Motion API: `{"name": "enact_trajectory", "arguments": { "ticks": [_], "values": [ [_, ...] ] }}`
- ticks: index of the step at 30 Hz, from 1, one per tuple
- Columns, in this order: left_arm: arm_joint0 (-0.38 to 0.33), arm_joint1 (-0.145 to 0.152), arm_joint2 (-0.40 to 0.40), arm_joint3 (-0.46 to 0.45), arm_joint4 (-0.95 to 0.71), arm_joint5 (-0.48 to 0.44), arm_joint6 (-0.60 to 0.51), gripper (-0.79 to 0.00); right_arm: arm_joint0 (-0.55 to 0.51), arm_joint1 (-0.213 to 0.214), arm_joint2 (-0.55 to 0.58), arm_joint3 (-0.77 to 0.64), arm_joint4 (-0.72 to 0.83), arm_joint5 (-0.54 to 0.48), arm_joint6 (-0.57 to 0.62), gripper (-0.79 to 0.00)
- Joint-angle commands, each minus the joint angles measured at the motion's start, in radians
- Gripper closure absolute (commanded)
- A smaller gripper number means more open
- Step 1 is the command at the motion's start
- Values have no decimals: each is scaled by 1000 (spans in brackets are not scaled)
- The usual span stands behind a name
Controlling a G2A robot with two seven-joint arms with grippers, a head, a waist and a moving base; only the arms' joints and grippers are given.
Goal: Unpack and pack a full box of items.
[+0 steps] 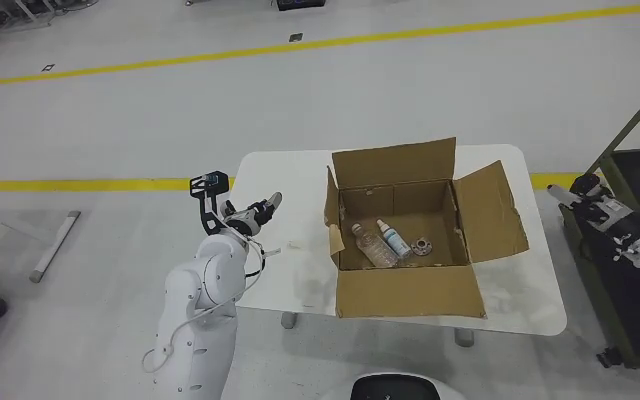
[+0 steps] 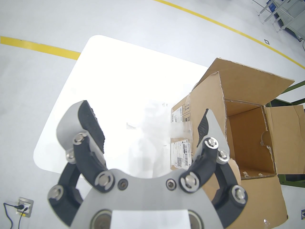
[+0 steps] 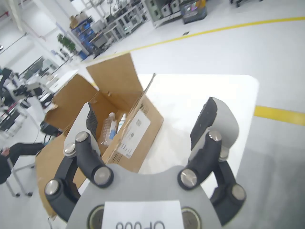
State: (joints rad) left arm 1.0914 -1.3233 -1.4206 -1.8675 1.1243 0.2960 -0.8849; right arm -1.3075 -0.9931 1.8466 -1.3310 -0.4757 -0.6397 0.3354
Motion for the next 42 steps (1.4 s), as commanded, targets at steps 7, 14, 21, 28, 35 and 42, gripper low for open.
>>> {"name": "enact_trajectory", "arguments": {
  "ticks": [7,14,21,28,35,42],
  "values": [
    [0,0,0,0,0,0,0,-785,46,-30,-138,137,-109,136,-205,0],
    [19,1,-4,5,-8,-17,37,-785,91,-49,-258,129,-105,48,-196,0],
    [31,5,-7,19,-18,-70,38,-523,108,-53,-305,69,-43,-45,-113,0],
    [35,4,18,57,-85,-134,41,0,116,-58,-388,-15,-36,-109,-14,0],
    [27,3,27,87,-187,-175,-30,0,160,-66,-488,23,-62,-117,99,0],
    [39,4,23,93,-184,-174,-9,0,190,-66,-487,45,-39,-117,89,0]
  ]
}}
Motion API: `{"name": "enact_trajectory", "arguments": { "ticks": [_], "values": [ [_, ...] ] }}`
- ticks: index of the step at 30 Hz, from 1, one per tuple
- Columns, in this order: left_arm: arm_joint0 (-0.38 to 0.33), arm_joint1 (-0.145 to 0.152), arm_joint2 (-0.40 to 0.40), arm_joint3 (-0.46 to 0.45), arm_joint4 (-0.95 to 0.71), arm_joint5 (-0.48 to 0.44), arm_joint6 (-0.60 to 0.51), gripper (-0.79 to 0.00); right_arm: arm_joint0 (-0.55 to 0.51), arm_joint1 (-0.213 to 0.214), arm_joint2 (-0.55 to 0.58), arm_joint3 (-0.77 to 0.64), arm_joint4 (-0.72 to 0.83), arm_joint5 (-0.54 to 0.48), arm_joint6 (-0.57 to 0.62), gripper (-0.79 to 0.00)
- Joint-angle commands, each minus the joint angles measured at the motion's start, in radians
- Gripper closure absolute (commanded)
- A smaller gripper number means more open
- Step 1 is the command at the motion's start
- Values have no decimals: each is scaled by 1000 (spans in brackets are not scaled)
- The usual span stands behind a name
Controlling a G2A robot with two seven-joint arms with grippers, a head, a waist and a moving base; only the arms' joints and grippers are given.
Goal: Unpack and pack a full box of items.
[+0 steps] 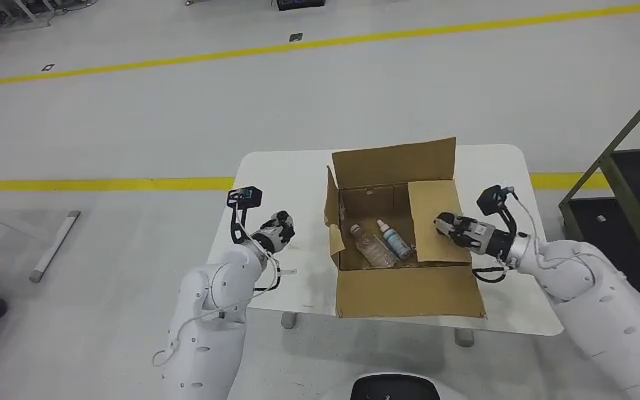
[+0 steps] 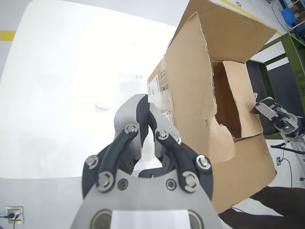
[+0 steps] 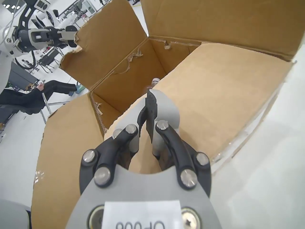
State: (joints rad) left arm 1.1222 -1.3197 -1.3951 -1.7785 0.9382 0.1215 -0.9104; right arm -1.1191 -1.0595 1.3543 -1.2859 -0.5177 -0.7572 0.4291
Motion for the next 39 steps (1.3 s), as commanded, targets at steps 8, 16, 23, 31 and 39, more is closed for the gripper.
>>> {"name": "enact_trajectory", "arguments": {
  "ticks": [8,16,23,31,39],
  "values": [
    [-1,3,35,33,58,-27,84,0,3,12,121,19,31,62,-162,0],
    [-116,-22,191,187,78,-19,163,0,114,8,160,203,48,191,-250,0],
    [-160,-38,255,259,-4,-84,177,0,301,-25,53,436,67,190,-235,0],
    [-167,-41,290,260,-53,-191,186,0,497,-83,-60,664,226,103,-122,0],
    [-175,-40,325,280,-66,-284,141,0,629,-136,-138,825,254,107,-115,0]
  ]
}}
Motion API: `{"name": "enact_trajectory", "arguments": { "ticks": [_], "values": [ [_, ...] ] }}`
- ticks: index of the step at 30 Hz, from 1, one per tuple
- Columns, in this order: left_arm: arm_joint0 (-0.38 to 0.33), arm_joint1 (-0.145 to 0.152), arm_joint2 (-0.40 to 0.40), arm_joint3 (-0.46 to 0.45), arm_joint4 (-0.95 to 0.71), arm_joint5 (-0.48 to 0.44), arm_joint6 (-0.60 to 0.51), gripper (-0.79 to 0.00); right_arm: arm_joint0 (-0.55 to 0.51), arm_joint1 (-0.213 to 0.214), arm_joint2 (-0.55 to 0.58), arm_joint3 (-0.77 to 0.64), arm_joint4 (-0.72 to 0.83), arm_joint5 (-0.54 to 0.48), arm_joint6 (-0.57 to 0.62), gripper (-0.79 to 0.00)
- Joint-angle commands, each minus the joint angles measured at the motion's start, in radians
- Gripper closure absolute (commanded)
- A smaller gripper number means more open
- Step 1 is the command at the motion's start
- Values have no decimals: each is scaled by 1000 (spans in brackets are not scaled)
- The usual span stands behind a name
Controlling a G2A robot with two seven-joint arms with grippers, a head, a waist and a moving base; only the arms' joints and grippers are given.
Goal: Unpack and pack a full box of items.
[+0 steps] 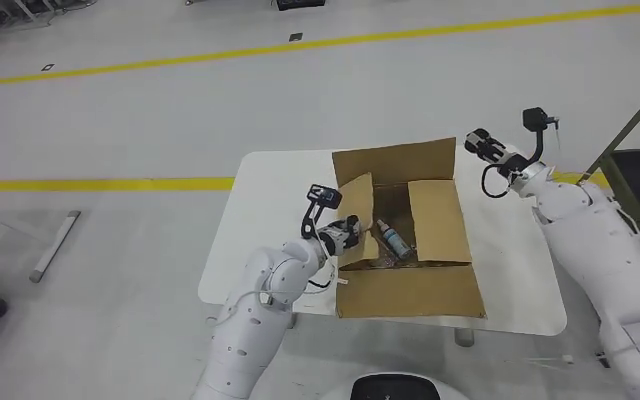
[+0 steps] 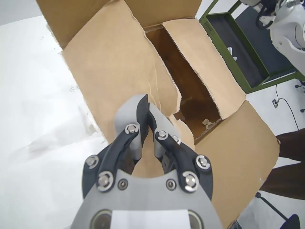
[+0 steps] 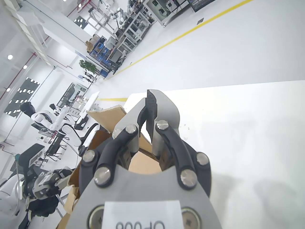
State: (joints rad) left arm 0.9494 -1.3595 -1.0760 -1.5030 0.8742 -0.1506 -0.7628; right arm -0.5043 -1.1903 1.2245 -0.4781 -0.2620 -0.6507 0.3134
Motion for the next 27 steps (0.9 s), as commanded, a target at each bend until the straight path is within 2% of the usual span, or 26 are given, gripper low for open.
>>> {"name": "enact_trajectory", "arguments": {
  "ticks": [1,8,14,22,23,24,25,26,27],
  "values": [
    [-6,0,10,9,-4,-20,-14,0,26,-12,-16,32,1,-2,3,0],
    [-25,2,38,39,31,-54,-64,0,85,-44,-62,108,1,-48,69,0],
    [-30,3,30,54,29,-39,-51,0,87,-43,-72,134,-18,-154,94,0],
    [-31,6,25,59,32,-26,-47,0,86,-34,-87,146,-59,-240,167,0],
    [-31,6,23,59,30,-23,-46,-145,83,-32,-87,145,-62,-246,162,0],
    [-31,7,22,57,29,-21,-47,-188,78,-31,-86,145,-61,-256,156,0],
    [-31,7,20,55,29,-21,-48,-271,75,-30,-88,141,-68,-265,157,0],
    [-30,8,18,54,31,-19,-48,-606,73,-28,-90,138,-75,-270,157,0],
    [-29,9,15,50,33,-14,-47,-785,69,-27,-92,132,-80,-281,160,0]
  ]
}}
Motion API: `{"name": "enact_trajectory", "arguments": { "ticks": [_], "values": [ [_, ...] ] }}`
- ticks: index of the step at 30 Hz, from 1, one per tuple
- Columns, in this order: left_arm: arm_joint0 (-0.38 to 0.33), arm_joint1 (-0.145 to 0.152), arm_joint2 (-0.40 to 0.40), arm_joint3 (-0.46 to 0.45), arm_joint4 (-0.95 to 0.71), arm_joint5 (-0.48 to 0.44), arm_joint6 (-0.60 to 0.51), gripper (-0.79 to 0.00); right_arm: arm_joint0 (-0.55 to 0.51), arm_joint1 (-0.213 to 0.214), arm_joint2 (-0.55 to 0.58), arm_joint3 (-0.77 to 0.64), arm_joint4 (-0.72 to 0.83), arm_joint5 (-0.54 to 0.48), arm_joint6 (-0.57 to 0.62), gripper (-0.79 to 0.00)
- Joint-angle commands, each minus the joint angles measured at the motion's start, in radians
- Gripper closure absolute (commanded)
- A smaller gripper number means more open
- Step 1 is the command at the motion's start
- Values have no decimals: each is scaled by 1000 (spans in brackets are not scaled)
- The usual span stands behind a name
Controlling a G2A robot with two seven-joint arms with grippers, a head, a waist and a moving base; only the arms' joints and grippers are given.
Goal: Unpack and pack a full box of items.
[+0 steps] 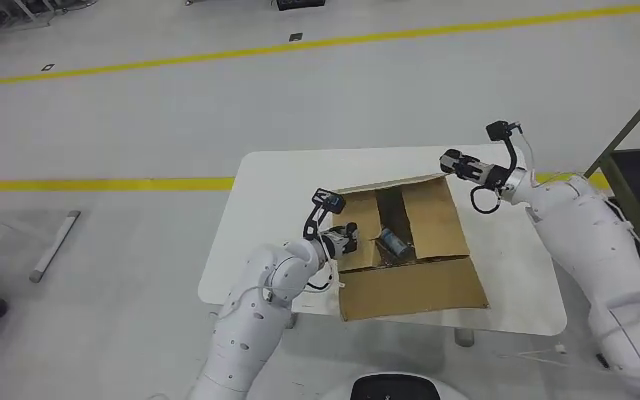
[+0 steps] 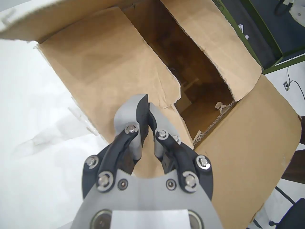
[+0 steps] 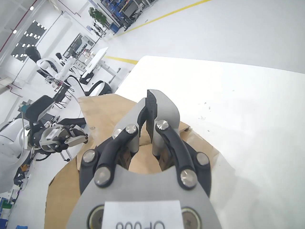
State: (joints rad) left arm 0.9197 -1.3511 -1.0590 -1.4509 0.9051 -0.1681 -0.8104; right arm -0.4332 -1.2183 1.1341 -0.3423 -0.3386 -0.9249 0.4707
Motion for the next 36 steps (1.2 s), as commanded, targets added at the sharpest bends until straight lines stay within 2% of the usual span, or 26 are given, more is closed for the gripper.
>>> {"name": "enact_trajectory", "arguments": {
  "ticks": [1,4,12,17,26,29,32,36],
  "values": [
    [3,1,-6,-6,1,10,-1,-785,-6,2,-4,-8,-10,-14,6,0],
    [10,6,-24,-24,2,24,-10,-785,-16,8,-12,-28,-53,-29,-11,0],
    [79,31,-118,-149,1,24,-42,-785,-68,18,-30,-100,-136,-61,-68,0],
    [136,50,-191,-234,71,18,-9,-785,-110,19,-47,-155,-182,-59,-99,0],
    [136,50,-191,-234,71,18,-9,-785,-178,12,-76,-239,-274,3,-221,0],
    [155,57,-181,-259,133,-29,-9,-785,-187,9,-79,-247,-275,12,-241,0],
    [200,68,-204,-296,185,-49,-41,-785,-192,8,-79,-248,-276,14,-255,0],
    [300,90,-270,-349,235,-94,-101,-785,-197,6,-76,-245,-259,14,-264,0]
  ]
}}
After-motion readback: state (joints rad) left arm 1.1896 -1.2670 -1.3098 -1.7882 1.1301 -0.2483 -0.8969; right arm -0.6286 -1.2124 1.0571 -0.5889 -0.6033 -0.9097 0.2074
